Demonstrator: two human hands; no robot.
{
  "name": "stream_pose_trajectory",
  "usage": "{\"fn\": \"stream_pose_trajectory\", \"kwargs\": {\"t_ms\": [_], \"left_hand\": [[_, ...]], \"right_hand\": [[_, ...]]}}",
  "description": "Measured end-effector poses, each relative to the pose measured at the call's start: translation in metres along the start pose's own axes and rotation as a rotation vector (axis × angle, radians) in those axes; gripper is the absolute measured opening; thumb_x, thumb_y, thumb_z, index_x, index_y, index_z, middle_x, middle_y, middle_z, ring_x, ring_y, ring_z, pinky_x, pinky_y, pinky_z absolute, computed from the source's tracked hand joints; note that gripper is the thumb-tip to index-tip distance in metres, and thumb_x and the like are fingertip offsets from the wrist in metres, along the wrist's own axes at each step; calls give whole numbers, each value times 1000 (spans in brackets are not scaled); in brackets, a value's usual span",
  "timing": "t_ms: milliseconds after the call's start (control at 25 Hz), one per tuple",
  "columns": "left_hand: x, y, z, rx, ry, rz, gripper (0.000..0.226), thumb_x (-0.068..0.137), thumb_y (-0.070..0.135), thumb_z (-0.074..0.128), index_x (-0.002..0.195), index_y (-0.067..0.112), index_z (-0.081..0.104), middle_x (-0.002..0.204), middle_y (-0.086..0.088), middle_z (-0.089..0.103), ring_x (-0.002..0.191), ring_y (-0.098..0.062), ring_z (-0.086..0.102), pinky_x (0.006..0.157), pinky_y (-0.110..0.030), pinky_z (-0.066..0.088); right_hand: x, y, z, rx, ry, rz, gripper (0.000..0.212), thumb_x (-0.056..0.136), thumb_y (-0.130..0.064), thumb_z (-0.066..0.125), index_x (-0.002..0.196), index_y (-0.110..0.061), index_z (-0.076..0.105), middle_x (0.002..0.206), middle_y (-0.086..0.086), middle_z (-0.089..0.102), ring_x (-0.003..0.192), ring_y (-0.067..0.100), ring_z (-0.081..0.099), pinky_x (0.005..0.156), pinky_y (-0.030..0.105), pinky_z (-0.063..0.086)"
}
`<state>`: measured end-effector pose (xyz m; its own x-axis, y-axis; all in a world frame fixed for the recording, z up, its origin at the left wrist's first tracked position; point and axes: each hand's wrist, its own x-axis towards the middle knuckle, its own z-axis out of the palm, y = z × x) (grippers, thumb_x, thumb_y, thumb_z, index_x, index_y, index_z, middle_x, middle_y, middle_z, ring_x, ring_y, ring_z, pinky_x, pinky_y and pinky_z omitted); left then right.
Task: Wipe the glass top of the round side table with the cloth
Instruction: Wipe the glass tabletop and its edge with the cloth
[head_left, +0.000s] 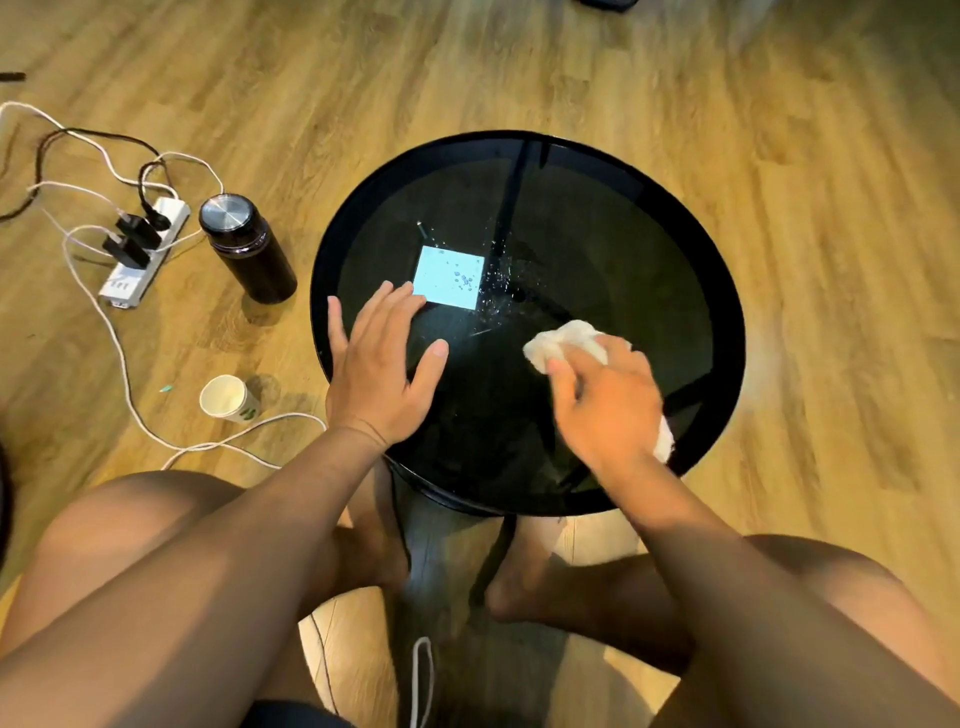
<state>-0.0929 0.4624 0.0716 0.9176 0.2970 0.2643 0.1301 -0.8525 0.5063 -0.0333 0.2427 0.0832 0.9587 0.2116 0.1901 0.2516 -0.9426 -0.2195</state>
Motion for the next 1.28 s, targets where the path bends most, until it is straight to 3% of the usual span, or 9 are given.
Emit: {"fn": "stream_pose_trajectory", "kwargs": {"t_ms": [160, 320, 400, 520, 680, 800, 1000, 1160, 1280], "left_hand": [[-1, -2, -1, -46, 40, -8, 54, 93, 44, 36, 133, 13, 53, 146, -5, 52, 145, -23, 37, 122, -56, -1], [-3, -1, -1, -46, 55, 2, 52, 92, 42, 38, 131, 12, 54, 143, -6, 55, 143, -24, 39, 122, -55, -1], [-2, -1, -1, -47, 56, -21, 52, 92, 42, 38, 131, 12, 54, 142, -6, 56, 142, -25, 40, 122, -55, 0], [-1, 2, -3, -43, 55, -25, 53, 92, 44, 38, 131, 13, 54, 142, -6, 56, 142, -25, 41, 122, -56, 0], [-1, 3, -4, -57, 53, -35, 54, 91, 45, 37, 131, 13, 54, 142, -5, 56, 141, -24, 42, 122, -57, 2], [0, 3, -3, -63, 51, -43, 53, 92, 45, 36, 131, 14, 54, 141, -5, 56, 141, -23, 42, 123, -55, 1], [-3, -3, -6, -101, 64, -29, 53, 92, 43, 34, 131, 13, 56, 143, -5, 55, 142, -24, 41, 121, -58, 1], [-6, -4, -10, -67, 61, -25, 53, 93, 43, 34, 134, 16, 53, 149, -4, 49, 147, -24, 32, 120, -61, -3], [-3, -18, -14, -60, 69, -124, 56, 95, 46, 30, 143, 20, 45, 160, -5, 33, 153, -23, 17, 120, -59, -9]], "right_hand": [[-66, -92, 6, 143, -143, -316, 26, 88, -39, 55, 97, -24, 75, 112, 8, 63, 91, 29, 57, 73, 37, 51], [-50, -25, -5, 160, -228, -602, 30, 88, -40, 52, 110, -29, 71, 116, 7, 64, 89, 30, 58, 68, 41, 52], [-30, 36, -12, 64, -161, -565, 33, 90, -39, 51, 117, -31, 69, 121, 7, 64, 90, 35, 61, 69, 42, 54], [18, 107, -17, -87, -75, -244, 32, 97, -37, 51, 122, -25, 66, 131, 9, 59, 108, 37, 59, 80, 43, 53], [65, 105, -9, -101, -46, 169, 33, 98, -40, 42, 114, -23, 64, 128, 15, 54, 113, 36, 53, 86, 36, 45], [42, 38, 3, -78, 13, 55, 35, 98, -39, 45, 114, -19, 68, 123, 18, 57, 107, 41, 54, 85, 41, 47], [-40, -103, 18, 134, -106, -391, 36, 82, -30, 61, 114, -17, 71, 122, 10, 61, 104, 32, 58, 79, 38, 54], [-33, -42, 5, 105, -260, -688, 32, 91, -39, 49, 117, -34, 67, 124, 6, 62, 98, 34, 59, 77, 43, 54], [-19, 33, -13, 8, -190, -413, 35, 95, -40, 44, 126, -36, 59, 130, 4, 58, 106, 33, 58, 80, 41, 54]]}}
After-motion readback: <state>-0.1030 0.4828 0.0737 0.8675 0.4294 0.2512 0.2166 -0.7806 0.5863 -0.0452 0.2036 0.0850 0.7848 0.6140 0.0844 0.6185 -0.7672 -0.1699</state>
